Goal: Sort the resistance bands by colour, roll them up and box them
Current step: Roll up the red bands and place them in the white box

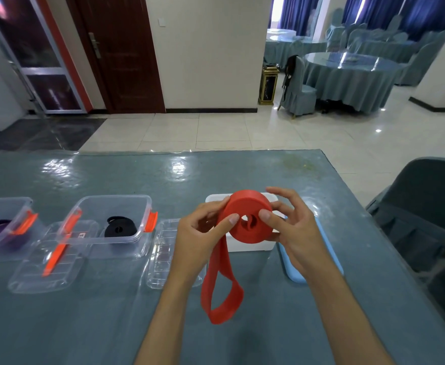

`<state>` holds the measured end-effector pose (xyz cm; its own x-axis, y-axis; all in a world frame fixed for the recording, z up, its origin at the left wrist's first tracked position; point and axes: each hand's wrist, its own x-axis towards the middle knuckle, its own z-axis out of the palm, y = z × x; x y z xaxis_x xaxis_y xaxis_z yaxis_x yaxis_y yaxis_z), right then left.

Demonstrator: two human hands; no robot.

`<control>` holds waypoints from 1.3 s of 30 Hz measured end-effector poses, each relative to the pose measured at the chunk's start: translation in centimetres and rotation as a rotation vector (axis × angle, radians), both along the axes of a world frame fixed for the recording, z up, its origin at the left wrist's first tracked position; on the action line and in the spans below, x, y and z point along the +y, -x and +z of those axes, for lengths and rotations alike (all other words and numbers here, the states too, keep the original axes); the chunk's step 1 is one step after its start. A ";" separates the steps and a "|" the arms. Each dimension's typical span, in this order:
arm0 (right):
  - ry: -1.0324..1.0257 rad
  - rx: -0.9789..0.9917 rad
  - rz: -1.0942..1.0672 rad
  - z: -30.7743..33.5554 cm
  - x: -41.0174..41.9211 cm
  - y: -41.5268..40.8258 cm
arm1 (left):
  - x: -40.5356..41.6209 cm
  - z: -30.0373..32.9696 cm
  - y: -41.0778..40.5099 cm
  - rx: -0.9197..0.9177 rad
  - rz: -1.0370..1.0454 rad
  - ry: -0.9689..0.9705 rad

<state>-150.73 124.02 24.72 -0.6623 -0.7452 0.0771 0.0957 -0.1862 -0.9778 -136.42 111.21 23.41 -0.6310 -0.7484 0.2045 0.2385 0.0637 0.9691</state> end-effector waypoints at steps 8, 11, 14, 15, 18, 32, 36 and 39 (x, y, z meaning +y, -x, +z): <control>-0.063 -0.019 0.155 -0.2 0.5 0.8 | -0.4 -0.4 -0.9 -0.023 0.023 0.013; -0.097 0.062 0.127 0.3 0.8 1.1 | -0.2 -0.2 -0.8 -0.011 0.031 -0.013; -0.108 0.140 0.165 0.3 1.2 1.5 | -0.1 0.0 -0.6 -0.035 0.033 0.015; -0.099 0.155 0.161 0.3 1.4 1.5 | -0.1 0.1 -0.5 -0.043 0.032 0.031; -0.089 0.206 0.140 0.6 1.6 1.6 | 0.1 0.5 -0.2 -0.055 0.033 0.081; 0.075 0.137 0.038 0.1 1.4 0.9 | -1.3 3.2 0.2 0.036 -0.074 0.200; 0.076 0.157 -0.040 0.4 1.6 1.5 | -0.7 2.0 0.8 0.029 -0.072 0.057; 0.116 0.146 -0.062 -0.3 1.3 1.1 | -1.3 1.8 0.2 -0.029 -0.194 0.027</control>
<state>-151.88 125.35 24.40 -0.6819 -0.6841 0.2589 -0.0611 -0.2994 -0.9522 -136.58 109.95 25.23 -0.7688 -0.6065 0.2030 0.2212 0.0456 0.9741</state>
